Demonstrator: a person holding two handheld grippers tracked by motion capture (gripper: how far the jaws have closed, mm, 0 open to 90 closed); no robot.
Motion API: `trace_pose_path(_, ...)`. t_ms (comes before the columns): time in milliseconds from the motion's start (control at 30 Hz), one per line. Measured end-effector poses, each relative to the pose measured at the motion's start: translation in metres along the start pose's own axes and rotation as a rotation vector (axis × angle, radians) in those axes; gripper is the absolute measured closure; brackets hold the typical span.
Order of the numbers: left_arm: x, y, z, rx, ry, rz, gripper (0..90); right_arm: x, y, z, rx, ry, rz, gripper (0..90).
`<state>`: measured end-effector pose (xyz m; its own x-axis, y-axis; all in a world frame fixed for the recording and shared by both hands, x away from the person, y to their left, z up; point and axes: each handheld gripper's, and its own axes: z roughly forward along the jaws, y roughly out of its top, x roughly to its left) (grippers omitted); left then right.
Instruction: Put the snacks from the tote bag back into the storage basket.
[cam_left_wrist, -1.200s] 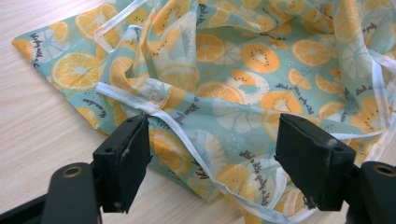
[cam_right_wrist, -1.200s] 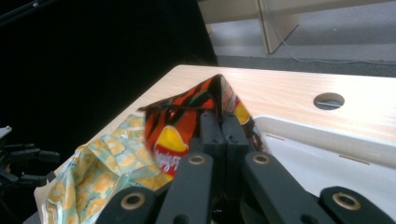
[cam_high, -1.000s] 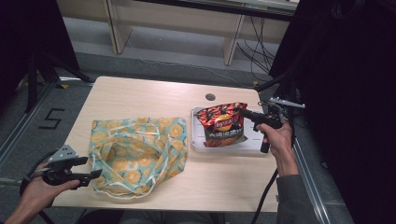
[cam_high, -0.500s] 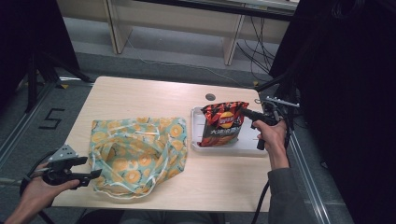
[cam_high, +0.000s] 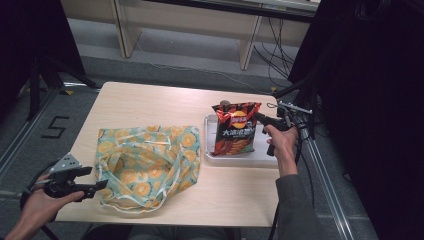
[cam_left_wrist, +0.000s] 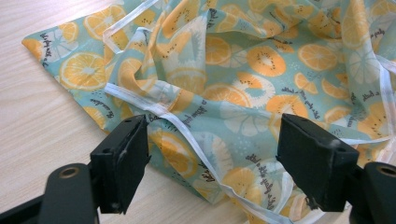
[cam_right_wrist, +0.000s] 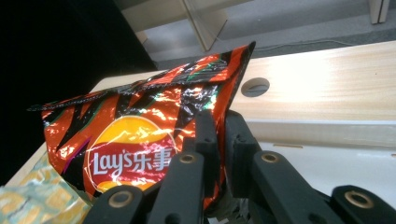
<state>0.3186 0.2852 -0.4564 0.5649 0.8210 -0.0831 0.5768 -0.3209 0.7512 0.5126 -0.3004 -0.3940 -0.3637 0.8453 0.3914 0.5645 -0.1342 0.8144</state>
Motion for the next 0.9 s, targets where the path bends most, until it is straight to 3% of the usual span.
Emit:
trace_pose_path(33,-0.001,0.000,0.000,-0.005,0.005,-0.002,24.5,0.003,0.000,0.001,0.011,0.001,0.046,85.7)
trace_pose_path(100,0.000,0.000,-0.001,0.008,0.000,0.002,24.5,0.000,0.000,0.006,0.004,-0.017,0.009,84.8)
trace_pose_path(133,0.000,0.000,-0.001,0.005,0.000,0.000,24.5,0.003,-0.001,0.009,0.012,-0.032,0.044,83.8)
trace_pose_path(167,0.000,0.001,-0.001,0.007,-0.002,0.000,24.4,0.000,-0.001,0.011,0.003,-0.048,0.001,82.8)
trace_pose_path(267,0.001,0.000,-0.001,-0.004,0.007,-0.014,24.2,0.002,-0.002,0.014,0.017,-0.057,0.054,80.5)
trace_pose_path(467,0.002,0.001,-0.003,-0.006,0.012,-0.011,23.6,-0.001,-0.007,0.017,0.031,-0.101,0.064,71.9)
trace_pose_path(533,0.002,0.001,-0.003,-0.011,0.018,-0.018,23.5,-0.002,-0.007,0.014,0.015,-0.114,0.034,68.9)
trace_pose_path(567,0.003,0.001,-0.004,-0.011,0.022,-0.020,23.4,-0.001,-0.007,0.013,0.012,-0.129,0.043,68.9)
trace_pose_path(600,0.003,0.001,-0.004,-0.015,0.026,-0.027,23.2,0.002,-0.007,0.011,0.012,-0.114,0.058,68.5)
trace_pose_path(733,0.005,0.000,-0.005,-0.026,0.044,-0.041,22.2,0.013,-0.008,0.008,0.012,-0.094,-0.016,61.5)
trace_pose_path(800,0.005,0.000,-0.005,-0.030,0.045,-0.052,21.5,0.026,-0.010,0.004,0.020,-0.076,-0.053,60.9)
trace_pose_path(833,0.005,0.000,-0.006,-0.027,0.047,-0.047,21.4,0.029,-0.010,0.004,0.014,-0.059,-0.116,60.1)
trace_pose_path(867,0.004,0.000,-0.005,-0.049,0.049,-0.073,21.1,0.038,-0.012,0.003,0.028,-0.046,-0.113,58.6)
trace_pose_path(900,0.004,0.000,-0.005,-0.046,0.052,-0.073,20.4,0.044,-0.014,0.003,0.035,-0.037,-0.141,57.5)
